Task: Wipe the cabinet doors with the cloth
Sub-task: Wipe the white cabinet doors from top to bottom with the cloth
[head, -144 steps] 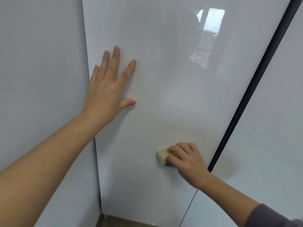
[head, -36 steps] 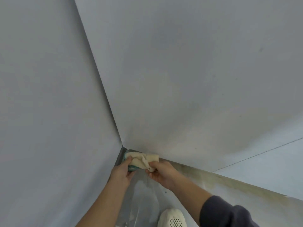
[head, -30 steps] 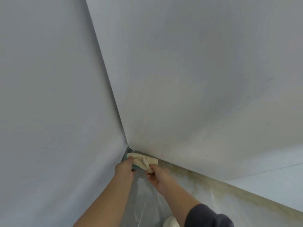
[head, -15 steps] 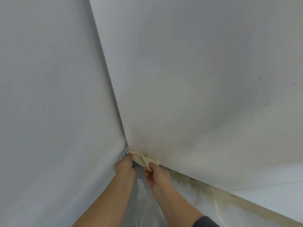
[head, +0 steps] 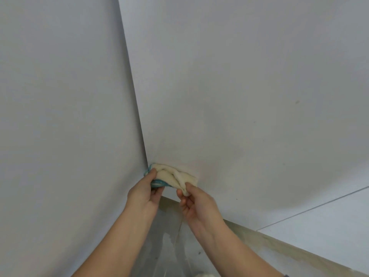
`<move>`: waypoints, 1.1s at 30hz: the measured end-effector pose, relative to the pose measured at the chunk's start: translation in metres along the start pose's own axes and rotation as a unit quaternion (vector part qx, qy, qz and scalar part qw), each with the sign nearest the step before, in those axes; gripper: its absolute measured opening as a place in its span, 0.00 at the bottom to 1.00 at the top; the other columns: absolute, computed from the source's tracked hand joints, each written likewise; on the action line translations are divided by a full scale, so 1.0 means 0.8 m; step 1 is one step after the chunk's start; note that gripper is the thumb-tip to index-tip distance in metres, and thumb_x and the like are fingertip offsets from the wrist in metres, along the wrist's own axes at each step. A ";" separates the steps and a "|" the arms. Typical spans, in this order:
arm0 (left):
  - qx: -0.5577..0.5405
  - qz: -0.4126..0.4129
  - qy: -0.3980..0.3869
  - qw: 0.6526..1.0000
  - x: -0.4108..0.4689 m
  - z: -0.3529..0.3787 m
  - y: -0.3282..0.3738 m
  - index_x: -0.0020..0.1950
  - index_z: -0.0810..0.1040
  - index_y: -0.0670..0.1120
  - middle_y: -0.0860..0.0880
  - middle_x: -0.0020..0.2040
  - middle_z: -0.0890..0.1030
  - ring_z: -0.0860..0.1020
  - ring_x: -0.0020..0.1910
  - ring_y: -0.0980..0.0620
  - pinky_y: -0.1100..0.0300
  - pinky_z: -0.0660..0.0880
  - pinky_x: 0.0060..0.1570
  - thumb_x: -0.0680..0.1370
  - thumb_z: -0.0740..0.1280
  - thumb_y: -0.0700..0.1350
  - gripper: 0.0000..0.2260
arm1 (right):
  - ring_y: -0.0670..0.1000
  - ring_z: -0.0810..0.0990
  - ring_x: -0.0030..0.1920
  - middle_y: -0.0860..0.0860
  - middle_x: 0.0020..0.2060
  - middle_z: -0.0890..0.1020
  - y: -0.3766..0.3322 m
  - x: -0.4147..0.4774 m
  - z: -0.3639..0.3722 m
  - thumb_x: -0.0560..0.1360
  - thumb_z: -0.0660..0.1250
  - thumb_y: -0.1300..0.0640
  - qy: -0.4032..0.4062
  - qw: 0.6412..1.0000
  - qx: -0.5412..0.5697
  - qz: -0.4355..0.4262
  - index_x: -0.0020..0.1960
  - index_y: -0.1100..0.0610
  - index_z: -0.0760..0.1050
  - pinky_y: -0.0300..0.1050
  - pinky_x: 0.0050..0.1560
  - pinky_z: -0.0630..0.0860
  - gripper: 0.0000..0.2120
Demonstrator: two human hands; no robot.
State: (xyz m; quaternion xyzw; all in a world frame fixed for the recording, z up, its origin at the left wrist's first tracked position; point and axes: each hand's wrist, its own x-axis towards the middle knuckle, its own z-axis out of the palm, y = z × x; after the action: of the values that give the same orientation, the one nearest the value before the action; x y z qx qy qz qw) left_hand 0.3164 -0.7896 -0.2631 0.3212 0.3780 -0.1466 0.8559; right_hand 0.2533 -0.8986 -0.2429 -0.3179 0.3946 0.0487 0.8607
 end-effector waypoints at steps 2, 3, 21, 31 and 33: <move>-0.008 0.007 -0.021 1.000 -0.027 0.015 0.011 0.50 0.77 0.37 0.40 0.51 0.80 0.79 0.48 0.47 0.56 0.77 0.42 0.78 0.67 0.35 0.03 | 0.48 0.81 0.29 0.57 0.34 0.82 -0.015 -0.023 0.011 0.78 0.65 0.67 -0.015 1.000 0.002 -0.011 0.50 0.67 0.77 0.34 0.23 0.72 0.04; -0.009 0.010 -0.030 0.999 -0.038 0.022 0.017 0.51 0.77 0.37 0.39 0.51 0.80 0.79 0.48 0.47 0.55 0.77 0.43 0.78 0.67 0.35 0.03 | 0.48 0.82 0.29 0.57 0.34 0.82 -0.022 -0.034 0.016 0.78 0.65 0.67 -0.021 1.000 0.006 -0.013 0.50 0.66 0.77 0.34 0.23 0.72 0.04; -0.015 0.069 -0.109 0.992 -0.172 0.104 0.090 0.50 0.77 0.38 0.41 0.51 0.81 0.81 0.48 0.47 0.57 0.81 0.41 0.77 0.68 0.36 0.03 | 0.48 0.81 0.29 0.57 0.36 0.83 -0.104 -0.154 0.091 0.77 0.65 0.65 -0.089 0.995 0.038 -0.039 0.46 0.64 0.78 0.33 0.25 0.73 0.03; -0.068 0.173 -0.195 0.963 -0.228 0.135 0.123 0.52 0.80 0.41 0.47 0.42 0.85 0.85 0.41 0.54 0.61 0.80 0.39 0.79 0.67 0.40 0.04 | 0.47 0.81 0.32 0.53 0.36 0.83 -0.124 -0.193 0.128 0.77 0.66 0.63 -0.198 0.973 0.000 -0.116 0.46 0.60 0.79 0.34 0.26 0.73 0.04; -0.070 0.165 -0.181 0.967 -0.218 0.117 0.110 0.53 0.80 0.42 0.46 0.45 0.85 0.84 0.43 0.54 0.61 0.81 0.39 0.80 0.66 0.42 0.06 | 0.47 0.81 0.32 0.52 0.35 0.81 -0.109 -0.183 0.118 0.77 0.66 0.62 -0.198 0.972 -0.029 -0.120 0.48 0.60 0.79 0.35 0.26 0.73 0.04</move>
State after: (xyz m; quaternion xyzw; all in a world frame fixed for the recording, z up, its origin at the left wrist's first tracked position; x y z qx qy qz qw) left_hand 0.2948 -0.7839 -0.0475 0.2865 0.1681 -0.0323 0.9427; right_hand 0.2437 -0.8875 -0.0485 -0.3722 0.1739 0.0182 0.9115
